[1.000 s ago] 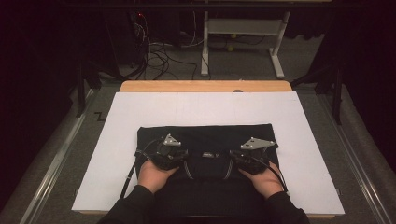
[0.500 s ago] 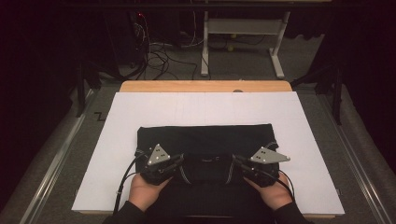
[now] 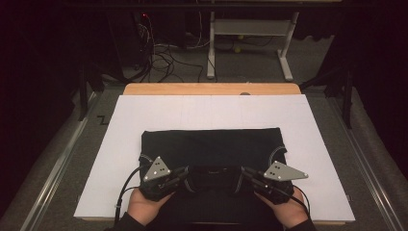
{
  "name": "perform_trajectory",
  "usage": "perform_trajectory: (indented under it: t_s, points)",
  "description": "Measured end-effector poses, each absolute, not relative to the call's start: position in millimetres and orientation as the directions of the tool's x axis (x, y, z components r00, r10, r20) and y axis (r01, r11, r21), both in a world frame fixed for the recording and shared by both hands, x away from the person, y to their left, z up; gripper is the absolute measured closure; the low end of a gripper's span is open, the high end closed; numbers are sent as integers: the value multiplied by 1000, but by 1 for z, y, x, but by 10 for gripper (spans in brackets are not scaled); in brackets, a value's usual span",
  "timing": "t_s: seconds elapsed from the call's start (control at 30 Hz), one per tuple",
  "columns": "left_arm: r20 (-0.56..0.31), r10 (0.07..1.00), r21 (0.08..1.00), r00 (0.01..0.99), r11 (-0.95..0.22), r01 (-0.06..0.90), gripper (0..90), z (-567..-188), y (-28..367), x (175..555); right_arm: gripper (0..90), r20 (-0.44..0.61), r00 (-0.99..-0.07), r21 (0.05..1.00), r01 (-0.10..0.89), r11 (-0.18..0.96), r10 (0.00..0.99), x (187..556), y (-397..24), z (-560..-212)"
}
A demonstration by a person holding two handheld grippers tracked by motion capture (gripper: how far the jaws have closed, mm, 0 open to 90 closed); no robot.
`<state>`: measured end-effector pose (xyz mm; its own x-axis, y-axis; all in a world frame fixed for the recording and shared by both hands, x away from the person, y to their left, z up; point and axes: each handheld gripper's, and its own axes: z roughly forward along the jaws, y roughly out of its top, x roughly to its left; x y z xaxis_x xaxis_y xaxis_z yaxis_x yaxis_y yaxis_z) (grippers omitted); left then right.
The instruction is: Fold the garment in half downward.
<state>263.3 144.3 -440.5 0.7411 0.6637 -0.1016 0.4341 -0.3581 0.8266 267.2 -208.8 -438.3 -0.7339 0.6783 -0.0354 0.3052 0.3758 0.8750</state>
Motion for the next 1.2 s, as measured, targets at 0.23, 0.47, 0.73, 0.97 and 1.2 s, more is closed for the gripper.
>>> perform_trajectory:
  t_s: [0.23,0.47,0.73,0.97,1.2]
  points:
    - [-103,640,830,761,-366,420,731,-437,145,250,806,-35,-751,881,289,375,659,252,-214,-436]
    - [-101,618,834,780,-374,405,731,-436,145,232,806,-36,-768,887,270,374,640,238,-219,-435]
    - [-99,596,838,797,-382,390,731,-436,143,213,806,-38,-776,893,256,370,630,222,-224,-434]
    - [-100,571,836,815,-395,380,713,-437,143,196,811,-21,-788,890,266,370,616,208,-227,-435]
    - [-103,573,857,813,-364,365,644,-435,150,193,717,9,-795,898,273,344,607,200,-231,-435]
